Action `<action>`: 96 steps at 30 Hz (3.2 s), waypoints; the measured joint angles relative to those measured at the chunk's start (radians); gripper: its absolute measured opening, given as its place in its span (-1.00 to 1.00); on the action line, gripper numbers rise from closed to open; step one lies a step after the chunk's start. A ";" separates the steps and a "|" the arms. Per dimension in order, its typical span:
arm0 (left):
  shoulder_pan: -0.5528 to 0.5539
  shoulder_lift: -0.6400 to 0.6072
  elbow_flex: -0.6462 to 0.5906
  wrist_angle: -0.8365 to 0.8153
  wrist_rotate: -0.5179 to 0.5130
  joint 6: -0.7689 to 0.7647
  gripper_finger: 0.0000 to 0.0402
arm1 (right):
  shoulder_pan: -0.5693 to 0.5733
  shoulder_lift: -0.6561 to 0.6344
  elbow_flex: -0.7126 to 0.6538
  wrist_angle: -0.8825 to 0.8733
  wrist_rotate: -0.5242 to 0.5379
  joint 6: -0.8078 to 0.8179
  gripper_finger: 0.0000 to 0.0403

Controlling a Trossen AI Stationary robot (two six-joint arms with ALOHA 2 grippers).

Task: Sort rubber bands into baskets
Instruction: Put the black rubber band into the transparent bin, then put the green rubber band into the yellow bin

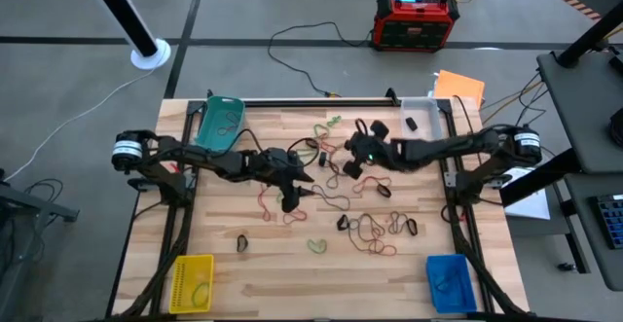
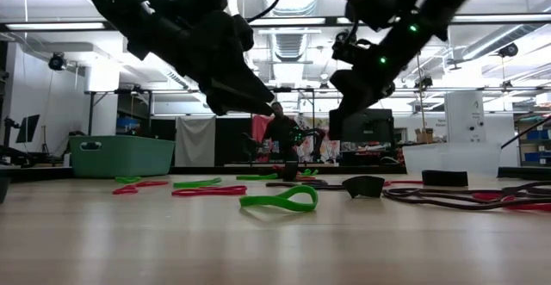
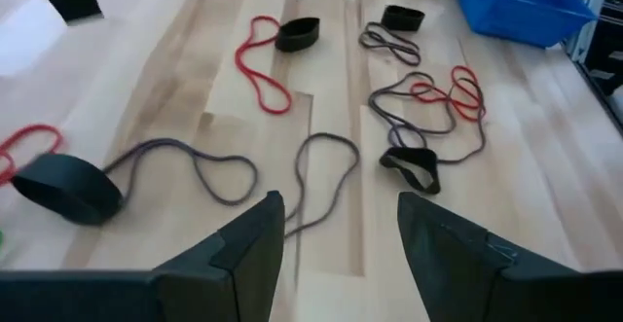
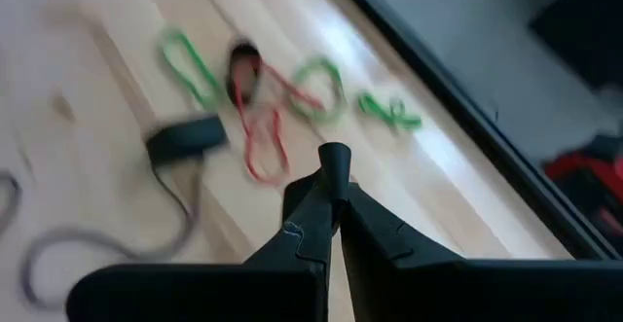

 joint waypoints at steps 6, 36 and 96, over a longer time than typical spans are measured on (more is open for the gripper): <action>-0.032 -0.008 0.000 -0.129 -0.021 -0.041 -0.08 | -0.124 0.005 0.229 -0.443 -0.059 -0.066 -0.95; -0.101 -0.091 0.000 -0.330 -0.210 -0.135 -0.08 | -0.424 0.006 0.447 -0.861 -0.061 -0.082 -0.95; -0.101 -0.199 0.000 -0.581 -0.364 -0.111 -0.08 | -0.365 -0.019 0.236 -0.731 -0.021 0.198 -0.14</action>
